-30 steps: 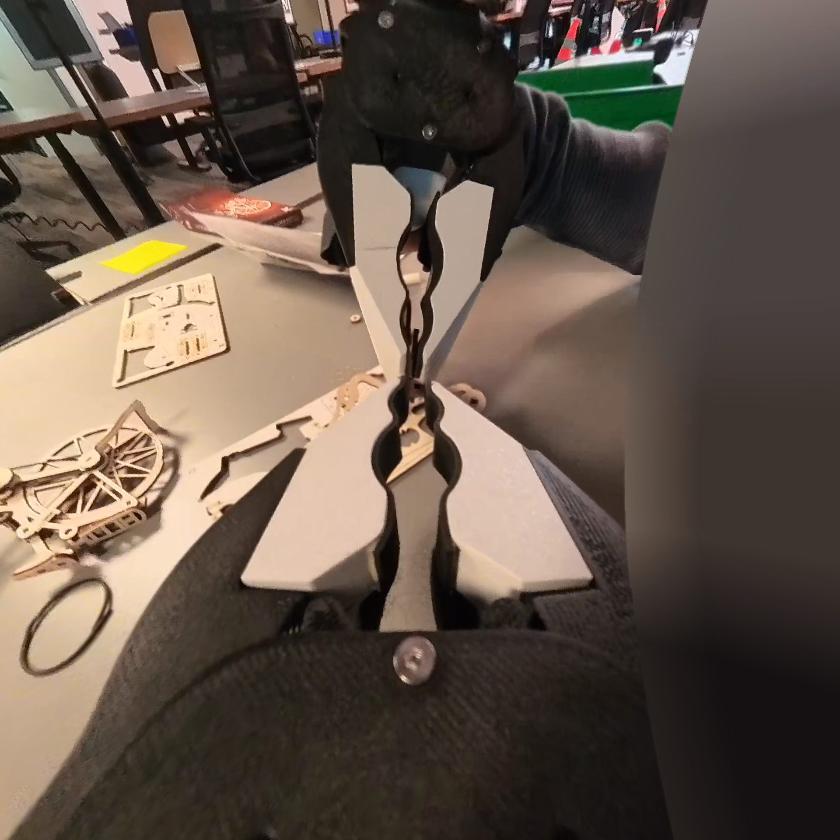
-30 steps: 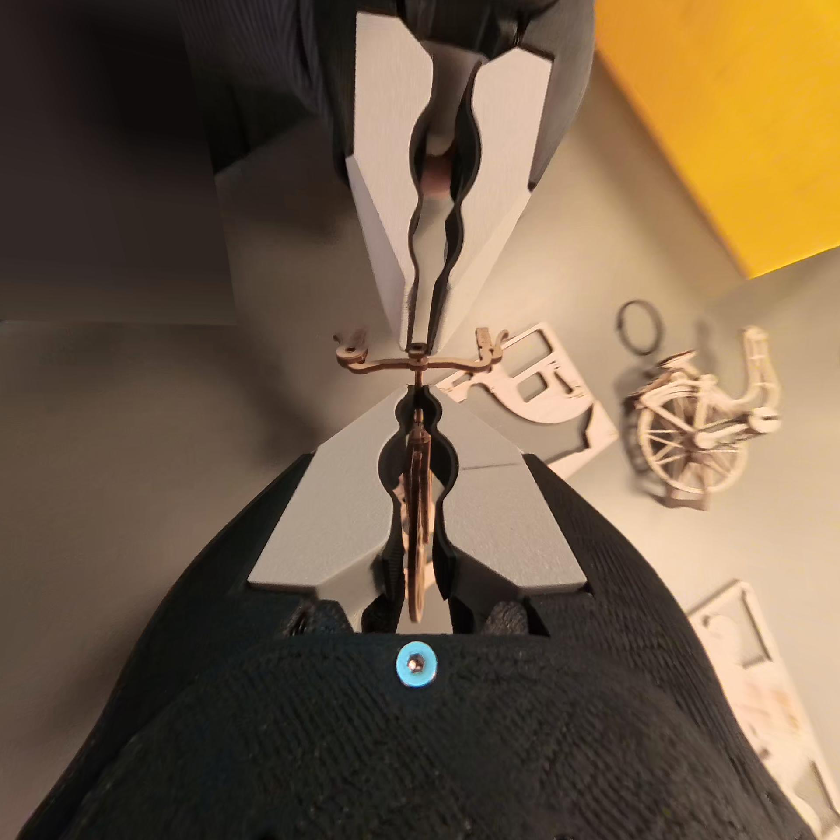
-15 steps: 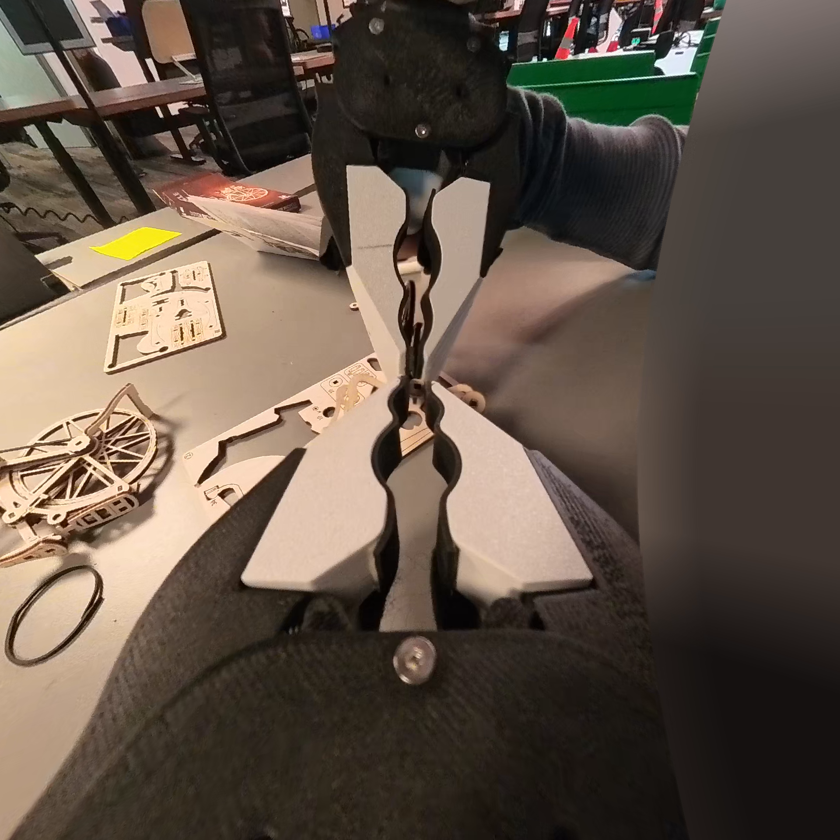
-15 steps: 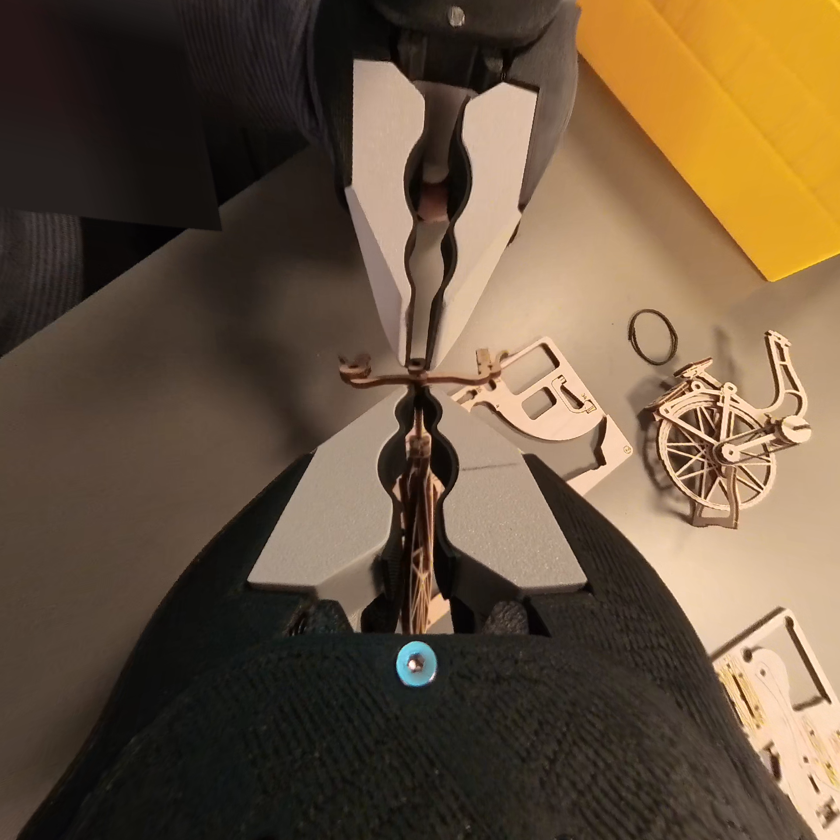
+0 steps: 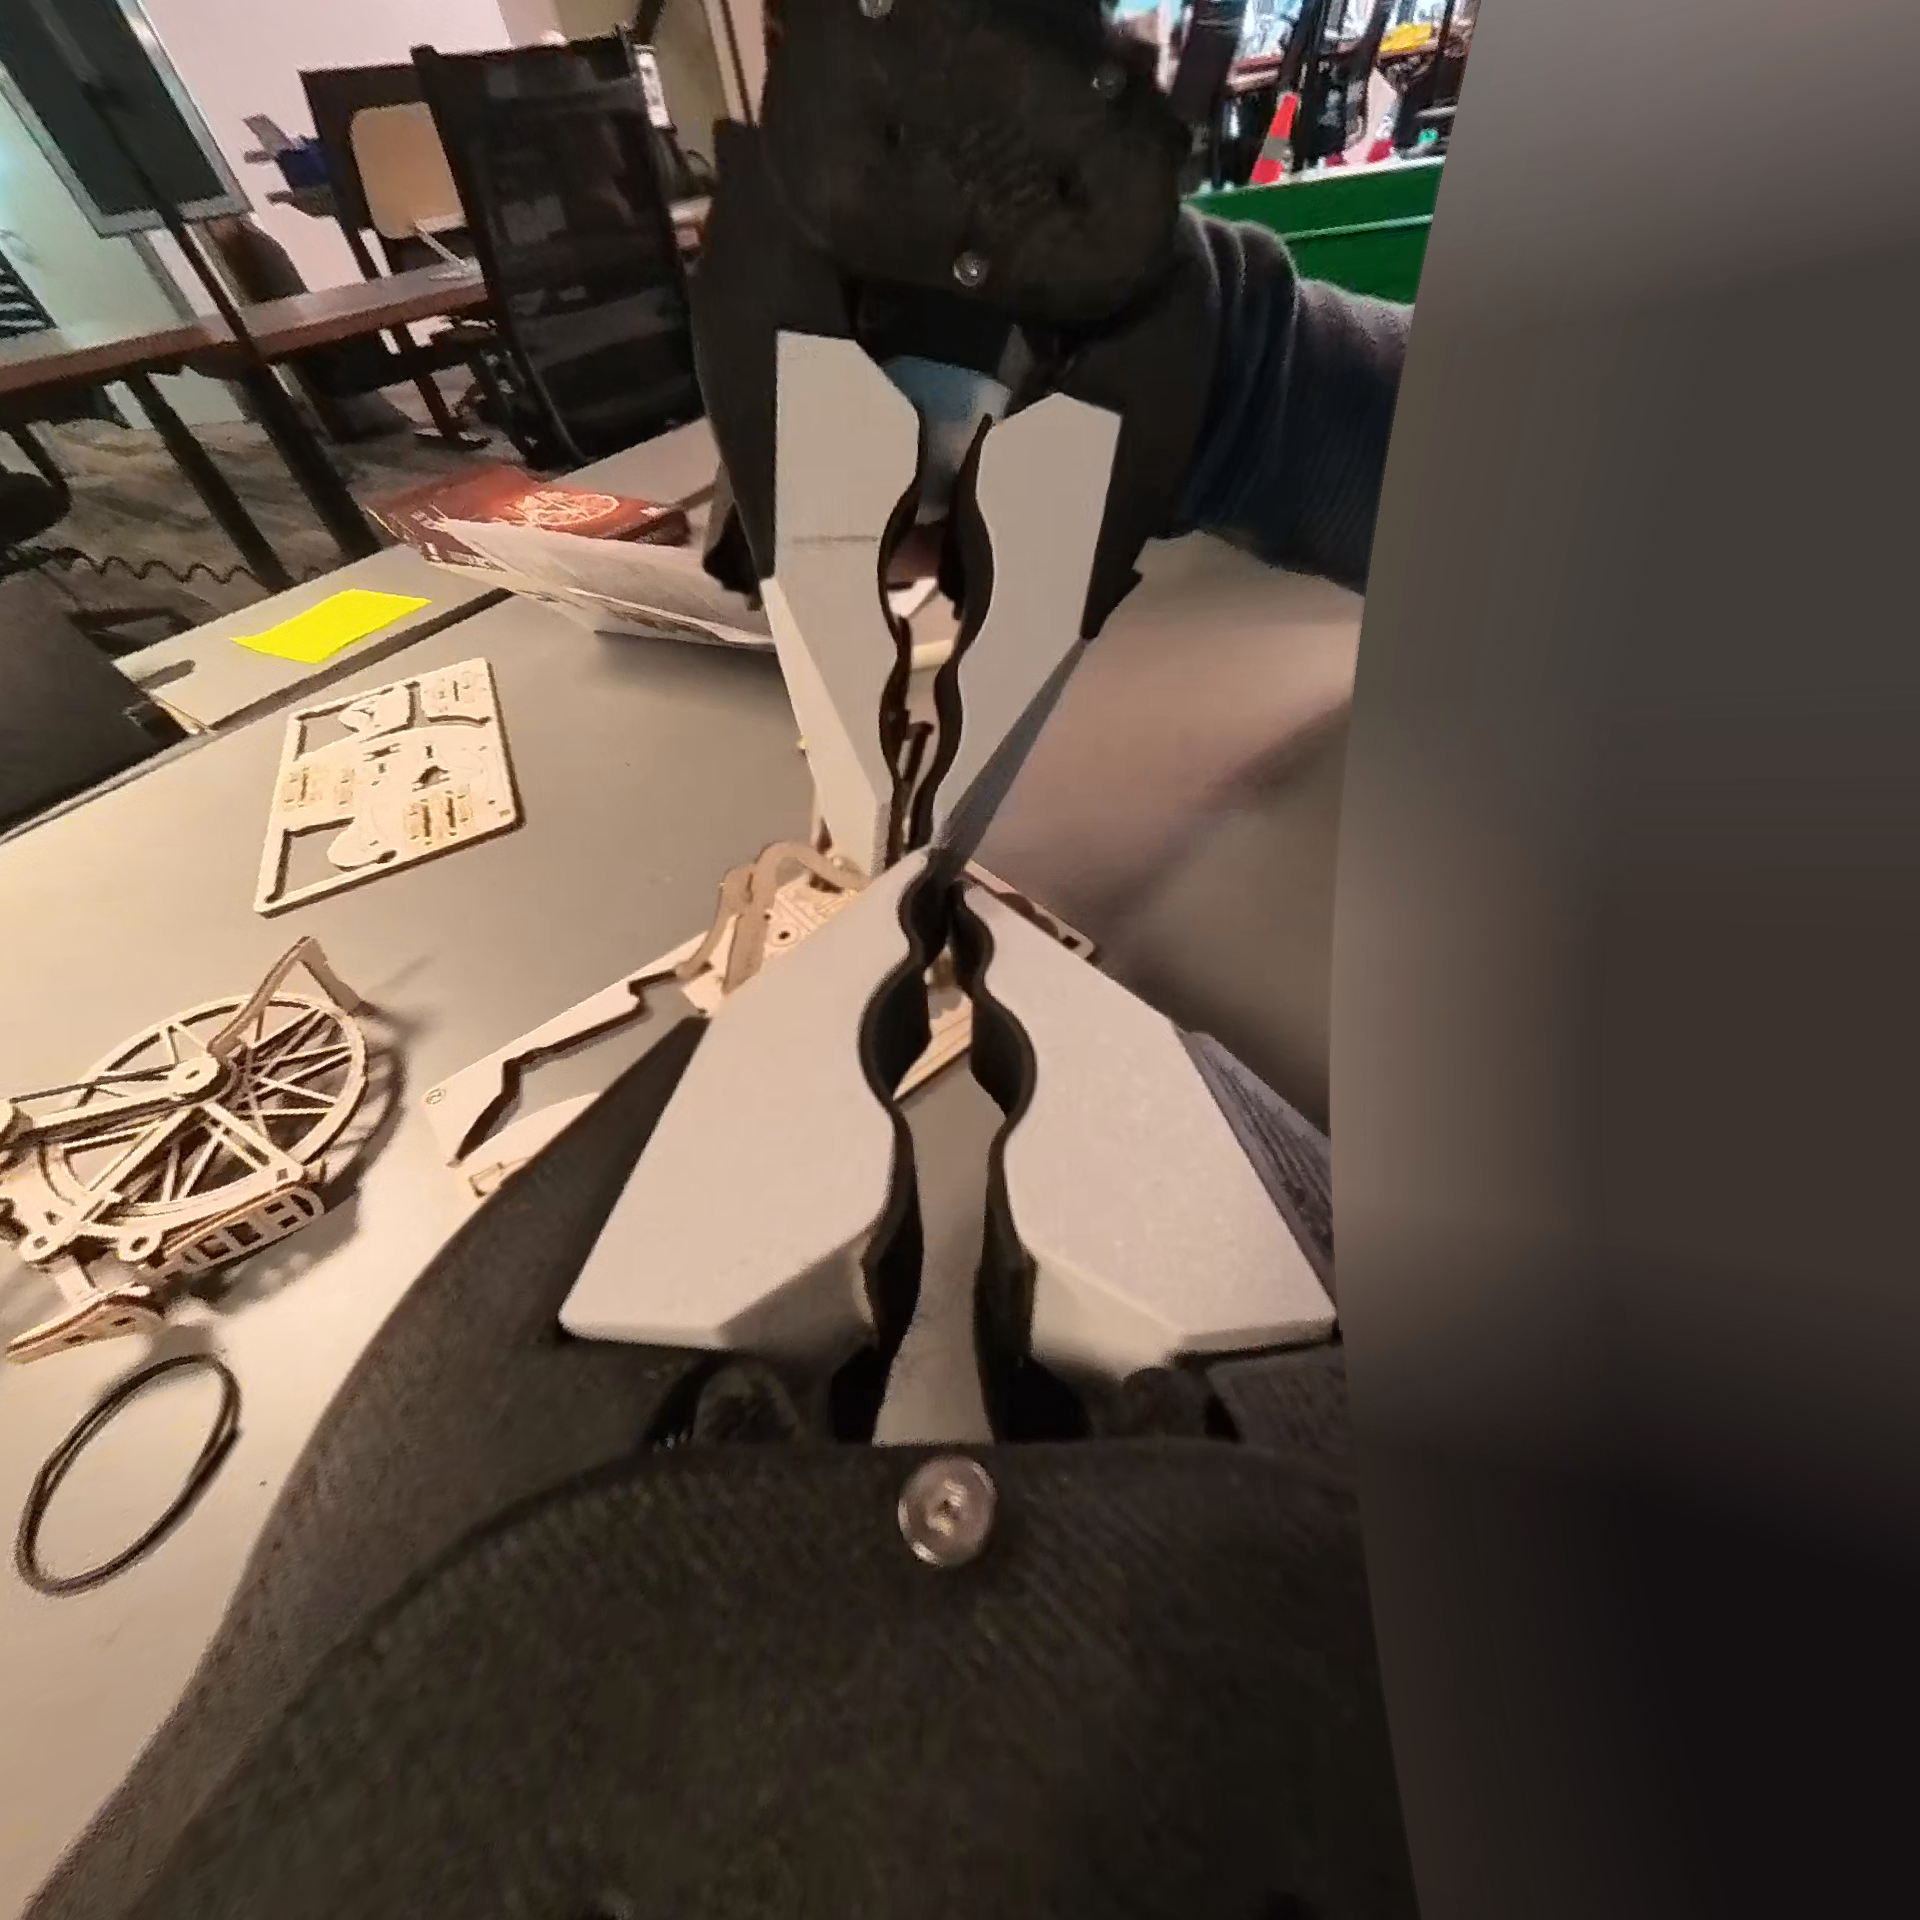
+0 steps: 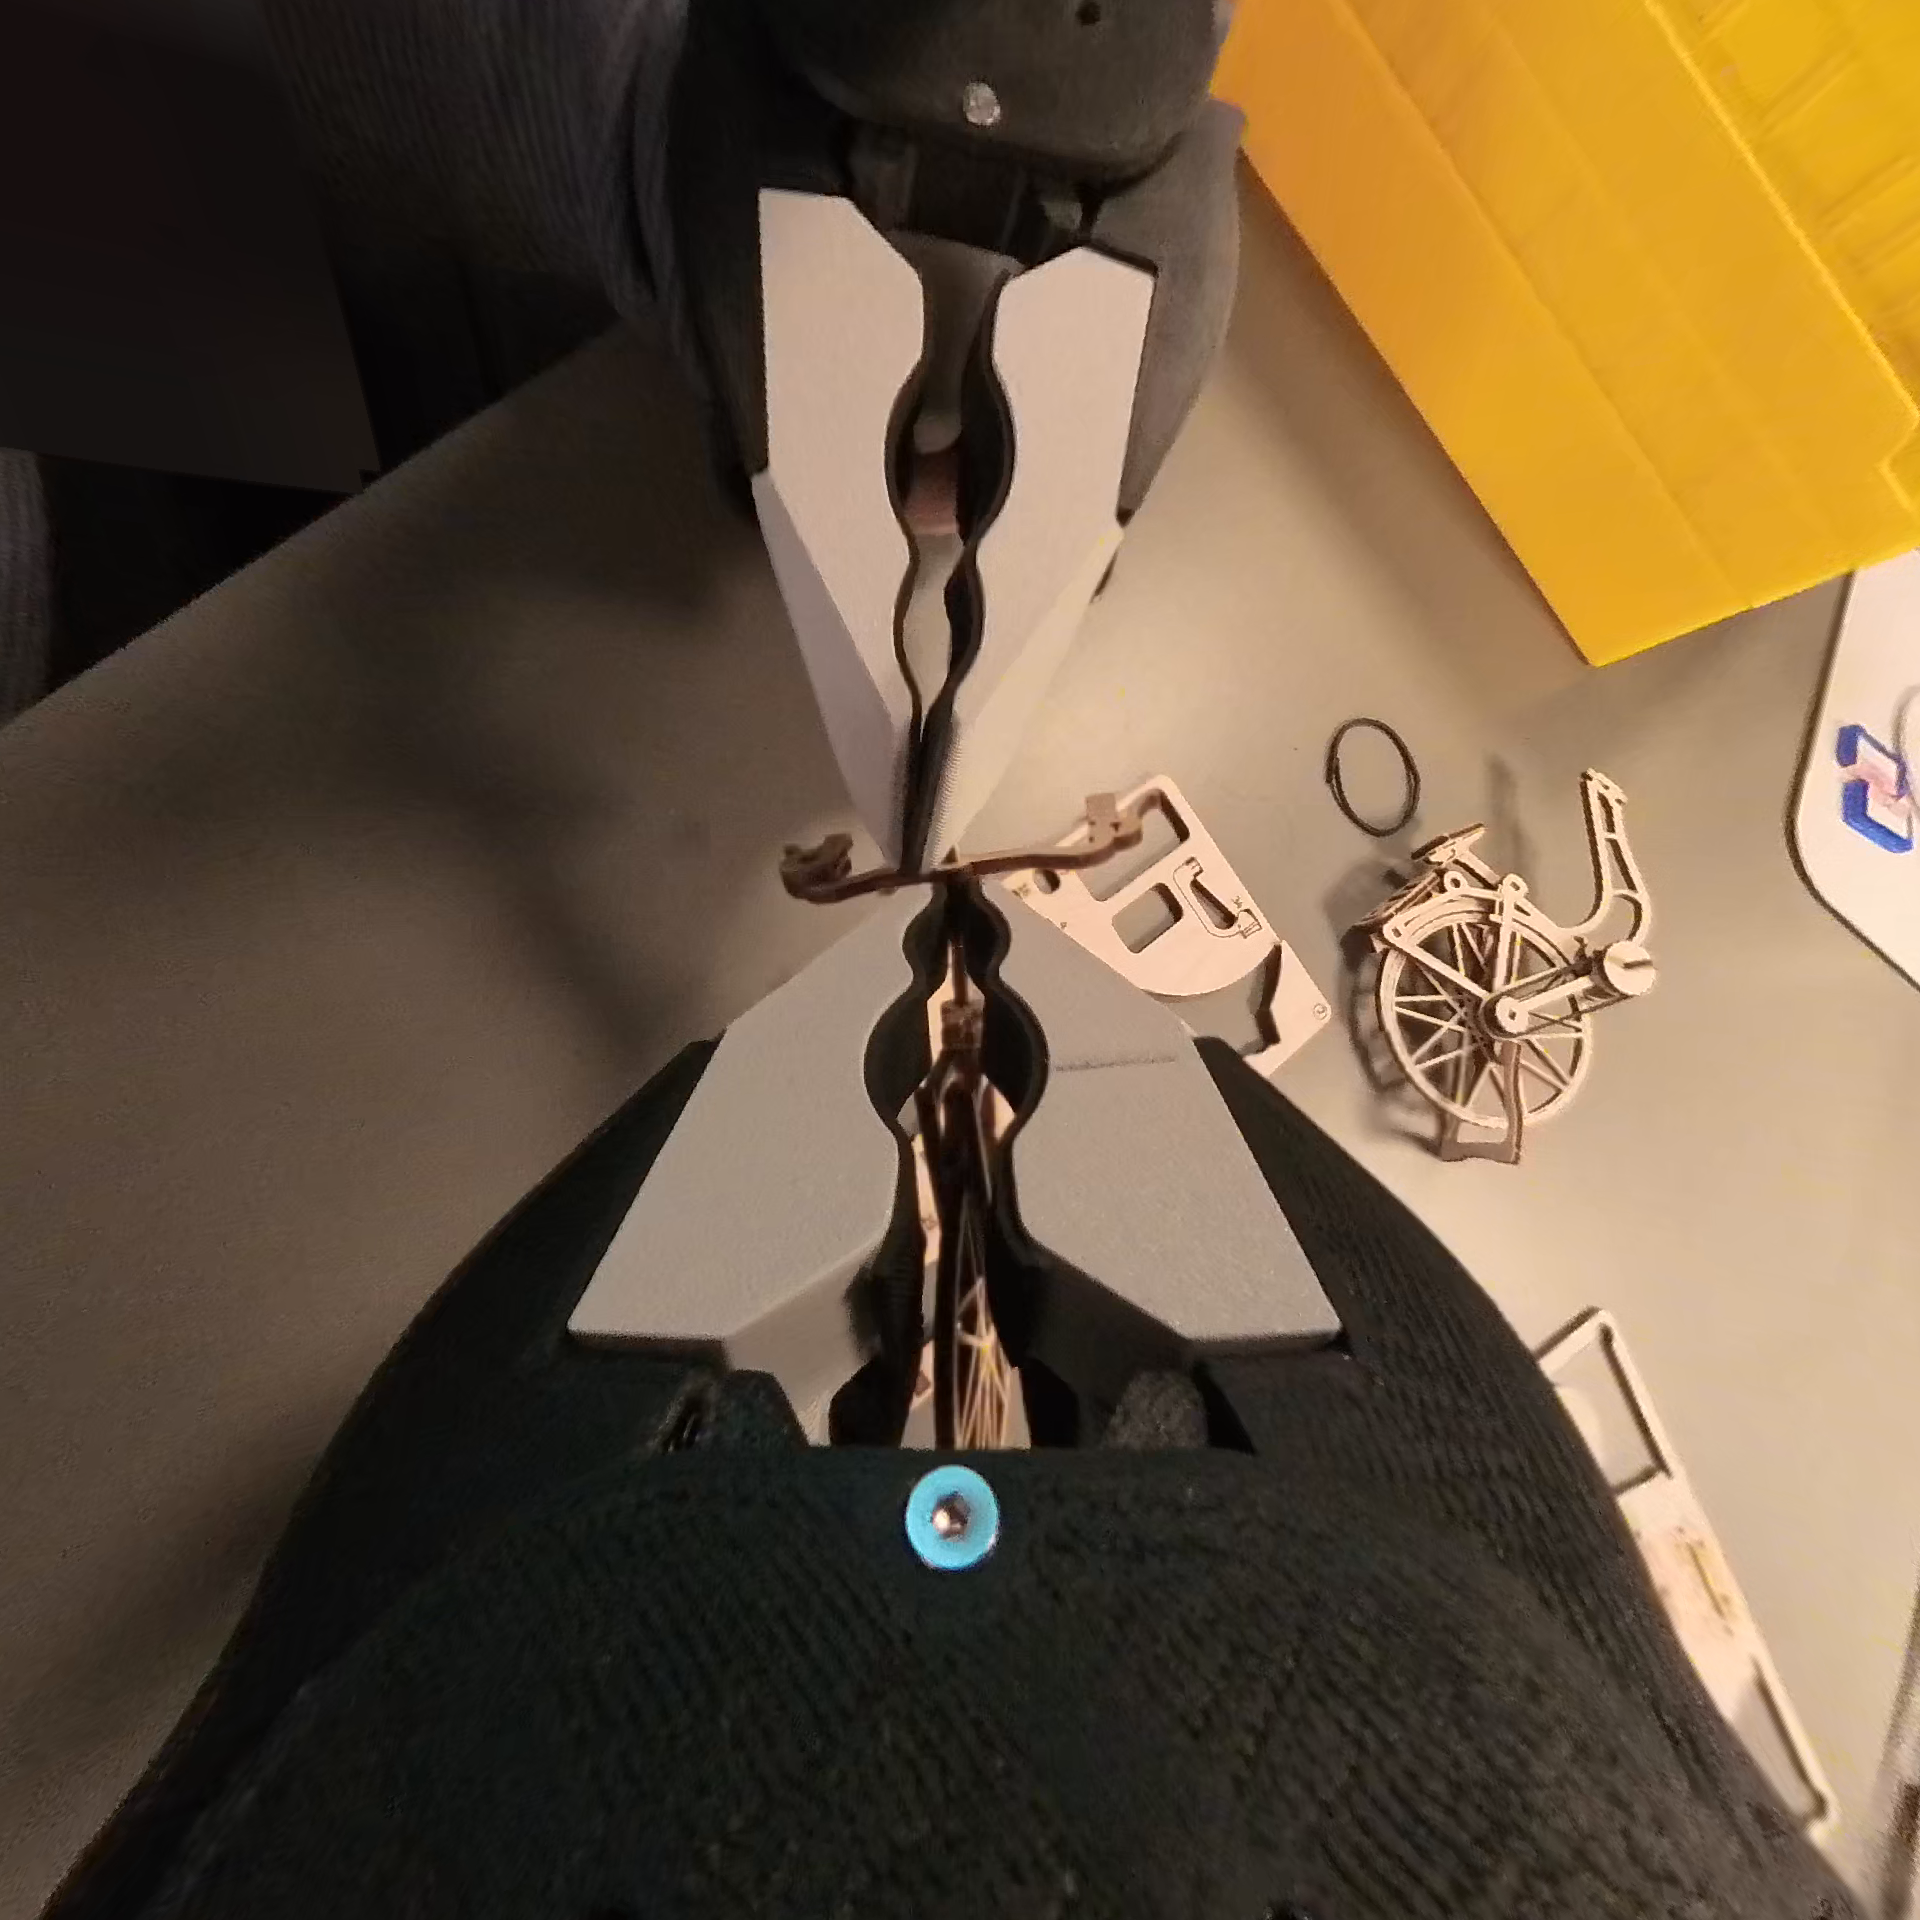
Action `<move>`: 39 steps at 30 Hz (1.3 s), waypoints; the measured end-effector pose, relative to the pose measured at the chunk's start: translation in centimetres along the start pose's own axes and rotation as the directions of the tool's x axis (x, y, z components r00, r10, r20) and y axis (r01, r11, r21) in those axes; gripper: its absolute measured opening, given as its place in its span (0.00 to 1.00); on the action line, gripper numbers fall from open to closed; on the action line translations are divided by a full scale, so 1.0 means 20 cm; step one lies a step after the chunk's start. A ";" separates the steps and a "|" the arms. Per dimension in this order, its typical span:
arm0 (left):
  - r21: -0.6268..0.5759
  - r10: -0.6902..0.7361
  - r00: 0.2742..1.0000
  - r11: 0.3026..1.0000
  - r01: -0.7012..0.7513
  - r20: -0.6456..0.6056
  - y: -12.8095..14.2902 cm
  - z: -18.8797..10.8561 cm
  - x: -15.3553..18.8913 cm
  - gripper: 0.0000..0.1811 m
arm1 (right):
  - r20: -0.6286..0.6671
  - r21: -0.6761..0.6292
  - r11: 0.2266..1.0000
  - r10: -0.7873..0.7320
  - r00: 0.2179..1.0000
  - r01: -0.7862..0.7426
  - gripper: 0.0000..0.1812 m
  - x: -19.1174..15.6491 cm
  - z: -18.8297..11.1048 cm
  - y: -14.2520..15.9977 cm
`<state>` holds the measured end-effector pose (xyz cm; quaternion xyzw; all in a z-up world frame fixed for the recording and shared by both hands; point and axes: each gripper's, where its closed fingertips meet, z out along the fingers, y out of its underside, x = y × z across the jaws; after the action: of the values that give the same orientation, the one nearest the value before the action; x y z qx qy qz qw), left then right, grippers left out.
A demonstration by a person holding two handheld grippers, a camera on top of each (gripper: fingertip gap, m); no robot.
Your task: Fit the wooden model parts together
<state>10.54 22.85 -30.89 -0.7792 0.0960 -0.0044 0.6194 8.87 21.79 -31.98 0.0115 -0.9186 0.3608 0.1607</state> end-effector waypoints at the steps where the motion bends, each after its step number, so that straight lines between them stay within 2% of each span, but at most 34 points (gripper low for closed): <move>1: 0.009 -0.005 1.000 1.000 0.005 0.009 -0.01 0.00 -0.01 0.00 | 0.001 0.006 1.000 0.018 1.000 -0.018 0.00 0.01 0.00 0.00; 5: 0.024 0.004 0.999 1.000 -0.005 0.041 -0.02 0.01 -0.03 0.00 | 0.001 0.034 0.997 0.071 0.997 -0.071 0.00 0.03 -0.01 0.03; 7: 0.058 -0.006 0.999 0.998 0.004 0.037 -0.05 0.00 -0.03 0.00 | -0.017 -0.007 0.998 0.066 0.998 -0.066 0.00 0.04 0.00 0.07; 10: 0.086 -0.032 0.996 0.996 0.024 0.086 -0.06 -0.05 -0.08 0.00 | -0.033 -0.044 0.997 0.060 0.998 -0.061 0.00 0.05 0.00 0.11; 14: 0.059 -0.060 0.983 0.997 0.050 0.176 -0.04 -0.14 -0.15 0.00 | -0.033 -0.042 0.998 0.055 0.998 -0.056 0.00 0.05 0.01 0.11; 17: -0.023 -0.052 0.977 0.998 0.058 0.205 0.00 -0.19 -0.16 0.00 | -0.033 -0.077 0.996 0.040 0.999 -0.042 0.00 0.05 0.02 0.13; 19: -0.119 -0.057 0.978 0.990 0.082 0.202 0.07 -0.22 -0.14 0.02 | -0.032 -0.101 0.994 0.032 0.999 -0.035 0.00 0.04 0.02 0.14; 22: -0.290 -0.107 0.975 0.943 0.162 0.194 0.21 -0.26 -0.12 0.09 | -0.024 -0.111 0.993 0.031 0.999 -0.033 0.00 0.03 0.02 0.14; 24: -0.349 -0.121 0.972 0.918 0.187 0.202 0.27 -0.27 -0.12 0.10 | -0.019 -0.118 0.992 0.032 0.999 -0.034 0.00 0.03 0.02 0.14; 33: -0.450 -0.141 0.948 0.854 0.262 0.285 0.40 -0.24 -0.12 0.10 | -0.037 -0.151 0.988 0.009 0.999 -0.015 0.00 0.04 0.02 0.15; 39: -0.443 -0.163 0.946 0.852 0.278 0.280 0.42 -0.21 -0.12 0.08 | -0.052 -0.159 0.987 -0.009 0.999 0.001 0.00 0.04 0.02 0.15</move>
<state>6.49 17.36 -37.75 -0.9083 -0.0695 0.0392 0.4106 7.53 23.81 -33.92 -0.0087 -0.9399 0.2861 0.1860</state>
